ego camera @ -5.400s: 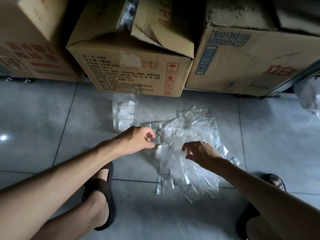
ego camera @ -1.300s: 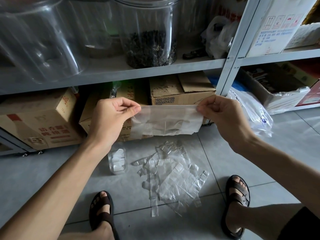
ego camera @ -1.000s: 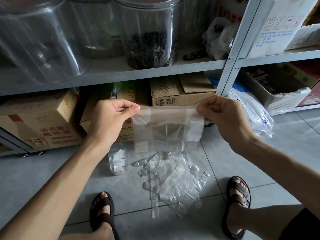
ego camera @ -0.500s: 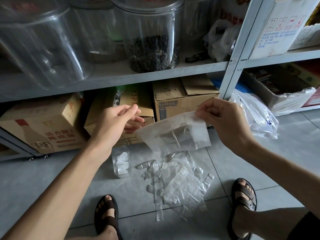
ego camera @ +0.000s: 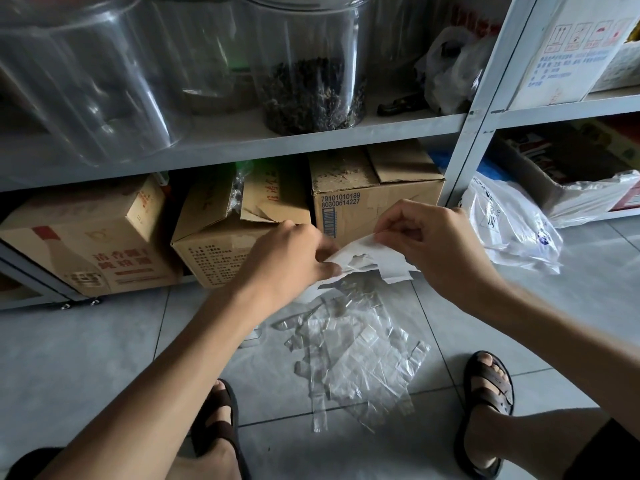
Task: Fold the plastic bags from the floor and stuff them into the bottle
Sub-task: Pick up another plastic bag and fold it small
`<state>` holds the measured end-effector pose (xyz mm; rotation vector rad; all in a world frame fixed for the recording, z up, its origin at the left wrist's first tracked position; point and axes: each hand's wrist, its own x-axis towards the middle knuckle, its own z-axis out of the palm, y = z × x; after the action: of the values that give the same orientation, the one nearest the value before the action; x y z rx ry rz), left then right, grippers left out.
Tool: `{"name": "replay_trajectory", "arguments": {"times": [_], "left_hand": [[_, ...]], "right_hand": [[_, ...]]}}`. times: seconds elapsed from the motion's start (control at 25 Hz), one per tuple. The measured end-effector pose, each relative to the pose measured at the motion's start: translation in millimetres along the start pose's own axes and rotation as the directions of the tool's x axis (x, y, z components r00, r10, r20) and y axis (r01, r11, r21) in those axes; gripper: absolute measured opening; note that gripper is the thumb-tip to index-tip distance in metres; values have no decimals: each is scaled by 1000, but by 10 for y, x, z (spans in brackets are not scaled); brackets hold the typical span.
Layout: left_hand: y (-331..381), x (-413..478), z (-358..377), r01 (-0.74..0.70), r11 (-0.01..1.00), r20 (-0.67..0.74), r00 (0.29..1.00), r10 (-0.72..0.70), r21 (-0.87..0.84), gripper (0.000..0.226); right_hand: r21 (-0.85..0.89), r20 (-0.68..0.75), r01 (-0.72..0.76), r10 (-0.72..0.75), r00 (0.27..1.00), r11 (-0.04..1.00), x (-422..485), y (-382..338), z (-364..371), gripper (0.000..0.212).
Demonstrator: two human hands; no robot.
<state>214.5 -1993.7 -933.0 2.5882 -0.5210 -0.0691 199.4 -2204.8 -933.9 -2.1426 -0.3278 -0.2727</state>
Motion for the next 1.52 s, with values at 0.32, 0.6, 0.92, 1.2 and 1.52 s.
{"name": "replay_trajectory", "arguments": {"times": [0.32, 0.6, 0.92, 1.2, 1.52], "left_hand": [[-1, 21, -27, 12, 997, -38, 999, -10, 75, 12], [3, 30, -55, 120, 993, -9, 993, -120, 4, 22], [12, -24, -192, 124, 984, 21, 992, -122, -130, 32], [75, -93, -233, -23, 979, -7, 1000, 23, -203, 39], [149, -121, -210, -103, 970, -13, 995, 103, -219, 51]], "right_hand": [[-13, 23, 7, -6, 1000, 1000, 8, -57, 36, 9], [-49, 36, 50, -49, 998, 998, -26, -67, 54, 10], [39, 246, 207, -210, 946, 978, -137, -203, 46, 11], [158, 115, -27, 9, 993, 987, 25, -5, -35, 13], [194, 327, -90, 22, 945, 977, 5, 111, 106, 17]]}}
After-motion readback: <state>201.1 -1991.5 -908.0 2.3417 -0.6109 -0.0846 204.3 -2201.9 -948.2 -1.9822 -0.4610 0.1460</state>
